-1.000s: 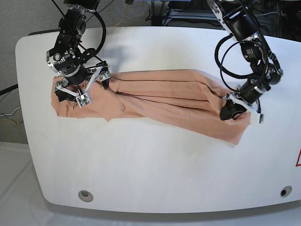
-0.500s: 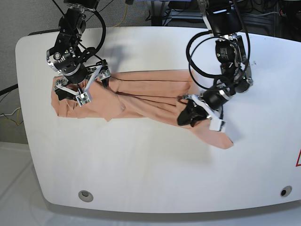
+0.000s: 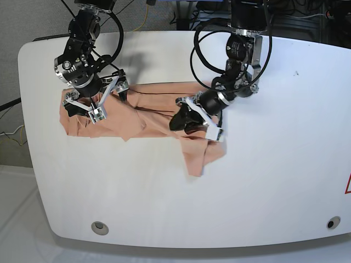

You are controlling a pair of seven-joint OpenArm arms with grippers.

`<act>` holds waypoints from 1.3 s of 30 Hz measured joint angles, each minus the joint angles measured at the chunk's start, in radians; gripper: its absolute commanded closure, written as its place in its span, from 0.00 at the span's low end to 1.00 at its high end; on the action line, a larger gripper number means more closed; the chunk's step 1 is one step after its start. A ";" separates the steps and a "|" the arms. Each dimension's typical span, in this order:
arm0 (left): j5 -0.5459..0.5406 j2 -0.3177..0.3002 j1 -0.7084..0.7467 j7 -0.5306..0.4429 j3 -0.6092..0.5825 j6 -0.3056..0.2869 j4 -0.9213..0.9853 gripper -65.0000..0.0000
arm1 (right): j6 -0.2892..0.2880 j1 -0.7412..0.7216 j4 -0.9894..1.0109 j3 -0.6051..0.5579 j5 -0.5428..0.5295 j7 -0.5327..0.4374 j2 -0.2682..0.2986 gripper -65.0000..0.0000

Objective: Fold the T-shirt properly
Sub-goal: 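Fold the held strip end with the left gripper toward the right gripper, then press the folded end down with the left gripper onto the strip middle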

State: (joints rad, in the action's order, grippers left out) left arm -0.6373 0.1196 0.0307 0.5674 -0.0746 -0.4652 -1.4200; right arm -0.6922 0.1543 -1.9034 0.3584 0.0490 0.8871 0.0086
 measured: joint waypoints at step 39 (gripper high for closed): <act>0.351 -0.081 -0.010 -0.251 -0.327 0.318 0.077 0.33 | 0.000 0.016 0.000 0.000 0.000 0.000 0.000 0.00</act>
State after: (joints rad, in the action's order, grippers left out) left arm -0.2867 0.0387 0.0212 0.3168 -0.4019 -0.1471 -1.3434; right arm -0.6922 0.1699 -1.9038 0.3580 0.0490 0.8867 0.0086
